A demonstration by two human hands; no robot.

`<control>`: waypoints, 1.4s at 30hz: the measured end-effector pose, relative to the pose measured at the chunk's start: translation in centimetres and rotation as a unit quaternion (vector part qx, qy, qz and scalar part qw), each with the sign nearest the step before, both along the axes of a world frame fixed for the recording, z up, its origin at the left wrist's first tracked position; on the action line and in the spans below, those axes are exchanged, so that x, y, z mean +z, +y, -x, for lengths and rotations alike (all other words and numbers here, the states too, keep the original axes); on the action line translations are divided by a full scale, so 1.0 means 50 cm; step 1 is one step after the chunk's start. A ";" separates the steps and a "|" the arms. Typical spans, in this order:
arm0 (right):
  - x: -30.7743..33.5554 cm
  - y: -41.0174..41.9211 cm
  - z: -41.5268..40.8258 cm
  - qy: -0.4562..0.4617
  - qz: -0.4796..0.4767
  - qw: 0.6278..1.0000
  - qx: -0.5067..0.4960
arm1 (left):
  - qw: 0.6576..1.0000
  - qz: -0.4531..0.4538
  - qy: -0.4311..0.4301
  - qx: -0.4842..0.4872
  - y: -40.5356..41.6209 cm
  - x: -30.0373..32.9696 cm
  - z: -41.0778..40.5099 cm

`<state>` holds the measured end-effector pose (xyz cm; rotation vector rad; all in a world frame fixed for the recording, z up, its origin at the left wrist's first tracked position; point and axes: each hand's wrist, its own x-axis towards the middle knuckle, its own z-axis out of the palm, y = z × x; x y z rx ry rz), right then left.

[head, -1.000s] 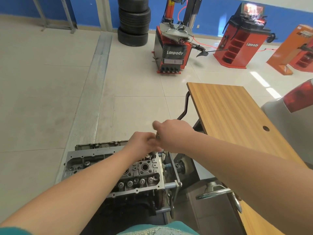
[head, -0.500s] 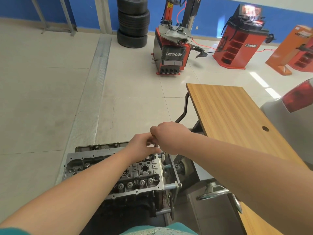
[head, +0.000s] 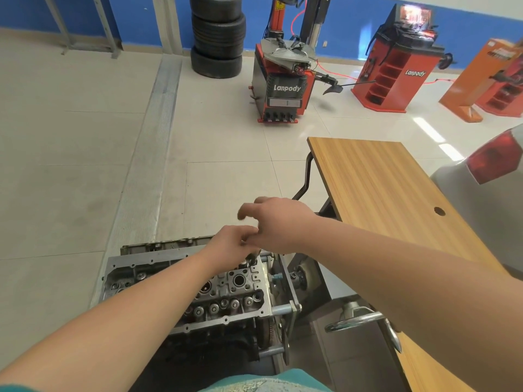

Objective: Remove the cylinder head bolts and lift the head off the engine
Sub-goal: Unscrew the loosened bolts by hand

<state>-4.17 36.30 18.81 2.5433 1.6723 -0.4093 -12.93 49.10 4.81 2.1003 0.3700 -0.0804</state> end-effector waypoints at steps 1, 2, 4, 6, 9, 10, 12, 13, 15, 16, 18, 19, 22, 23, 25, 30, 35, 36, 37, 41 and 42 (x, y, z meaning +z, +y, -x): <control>-0.005 0.004 0.001 -0.011 0.001 1.000 -0.025 | 1.000 -0.010 -0.003 0.004 0.000 0.004 -0.002; -0.008 0.007 0.003 -0.033 0.020 0.998 -0.049 | 1.000 -0.017 -0.011 0.008 0.001 0.008 -0.005; -0.017 0.011 0.007 -0.064 0.061 0.994 -0.059 | 0.999 -0.018 -0.022 0.016 0.000 0.004 -0.011; -0.014 0.007 0.005 -0.053 0.071 0.996 -0.021 | 1.000 -0.008 -0.014 0.019 -0.001 0.000 -0.008; -0.008 -0.002 -0.004 -0.003 0.043 0.999 0.029 | 1.000 0.019 0.002 0.021 0.000 -0.011 0.000; -0.003 -0.001 -0.001 0.009 0.022 1.000 0.017 | 1.000 0.012 0.004 0.018 0.002 -0.009 0.000; -0.005 0.005 0.002 -0.013 0.010 1.000 -0.026 | 1.000 -0.006 0.005 0.022 0.002 -0.002 -0.004; -0.008 0.009 0.001 -0.034 0.014 0.998 -0.048 | 1.000 -0.013 0.002 0.027 0.002 0.002 -0.008; -0.011 0.013 0.002 -0.066 0.032 0.996 -0.053 | 0.999 -0.020 -0.008 0.034 -0.001 0.005 -0.013; -0.012 0.013 0.000 -0.066 0.037 0.996 -0.036 | 0.999 -0.009 -0.013 0.032 -0.002 0.001 -0.014; -0.007 0.007 -0.003 -0.033 0.026 0.999 0.006 | 1.000 0.011 -0.006 0.021 0.000 -0.007 -0.010; -0.005 0.003 -0.004 -0.009 0.017 1.000 0.020 | 1.000 0.005 0.006 0.013 0.002 -0.009 -0.009; -0.001 0.007 -0.002 0.030 -0.006 0.999 -0.037 | 0.999 -0.028 0.022 0.004 0.003 -0.006 -0.017; -0.005 0.012 -0.002 0.011 0.004 0.998 -0.064 | 0.999 -0.032 0.012 0.012 0.001 -0.004 -0.021; -0.012 0.017 0.000 -0.026 0.027 0.996 -0.080 | 0.999 -0.041 -0.005 0.023 -0.003 -0.009 -0.026; -0.004 -0.003 -0.002 -0.011 -0.028 0.997 -0.069 | 0.986 -0.056 0.153 -0.032 0.020 -0.055 -0.010; 0.017 -0.010 -0.012 -0.039 -0.118 0.990 -0.073 | 0.970 -0.070 0.214 -0.093 0.017 -0.078 -0.004; 0.019 -0.012 -0.012 -0.038 -0.127 0.989 -0.071 | 0.970 -0.072 0.213 -0.089 0.014 -0.080 -0.006; 0.020 -0.014 -0.012 -0.036 -0.134 0.988 -0.069 | 0.971 -0.075 0.212 -0.084 0.012 -0.082 -0.008; 0.016 -0.020 -0.010 -0.037 -0.152 0.985 -0.071 | 0.969 -0.081 0.223 -0.077 0.006 -0.088 -0.016; 0.014 -0.021 -0.011 -0.036 -0.156 0.984 -0.075 | 0.968 -0.082 0.224 -0.078 0.006 -0.091 -0.018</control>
